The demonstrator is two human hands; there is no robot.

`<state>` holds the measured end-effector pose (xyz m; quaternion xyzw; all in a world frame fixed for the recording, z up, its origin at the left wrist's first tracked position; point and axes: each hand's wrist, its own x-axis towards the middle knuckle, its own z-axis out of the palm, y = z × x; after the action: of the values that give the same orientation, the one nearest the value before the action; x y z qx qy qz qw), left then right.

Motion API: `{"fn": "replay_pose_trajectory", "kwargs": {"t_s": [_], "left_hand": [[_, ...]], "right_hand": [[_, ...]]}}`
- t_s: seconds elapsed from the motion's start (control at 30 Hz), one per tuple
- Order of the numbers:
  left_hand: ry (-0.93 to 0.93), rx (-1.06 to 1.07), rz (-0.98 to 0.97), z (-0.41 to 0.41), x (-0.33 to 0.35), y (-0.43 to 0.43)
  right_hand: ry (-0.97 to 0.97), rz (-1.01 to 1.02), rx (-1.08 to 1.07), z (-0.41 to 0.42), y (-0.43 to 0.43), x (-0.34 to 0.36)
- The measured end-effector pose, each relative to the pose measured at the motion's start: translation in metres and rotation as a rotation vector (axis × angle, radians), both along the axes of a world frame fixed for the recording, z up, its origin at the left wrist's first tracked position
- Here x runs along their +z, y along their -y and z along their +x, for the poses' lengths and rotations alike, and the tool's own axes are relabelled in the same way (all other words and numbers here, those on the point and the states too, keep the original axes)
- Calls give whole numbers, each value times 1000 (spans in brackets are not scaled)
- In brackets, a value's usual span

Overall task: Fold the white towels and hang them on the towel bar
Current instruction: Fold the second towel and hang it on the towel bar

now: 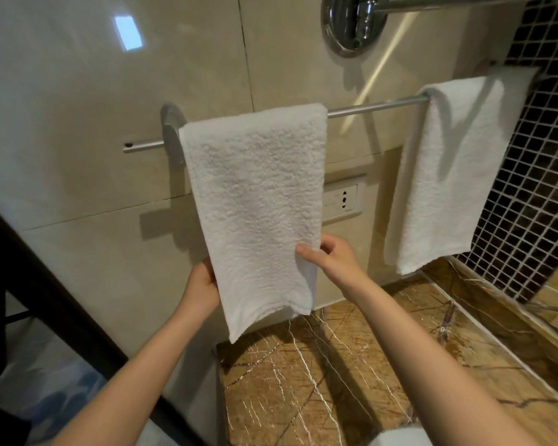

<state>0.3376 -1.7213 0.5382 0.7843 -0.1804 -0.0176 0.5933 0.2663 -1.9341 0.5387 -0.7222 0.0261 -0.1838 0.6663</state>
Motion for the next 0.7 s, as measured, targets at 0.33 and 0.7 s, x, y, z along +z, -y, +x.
{"fn": "replay_pose_trajectory", "kwargs": {"t_s": [0.33,0.7], "left_hand": [[27,-33,26,-1,5,-10],[678,174,-35,-24,98,-52]], "right_hand": [[-22,-95,-88,-6,3,3],[-528,516,-191,-36,-68,-110]]}}
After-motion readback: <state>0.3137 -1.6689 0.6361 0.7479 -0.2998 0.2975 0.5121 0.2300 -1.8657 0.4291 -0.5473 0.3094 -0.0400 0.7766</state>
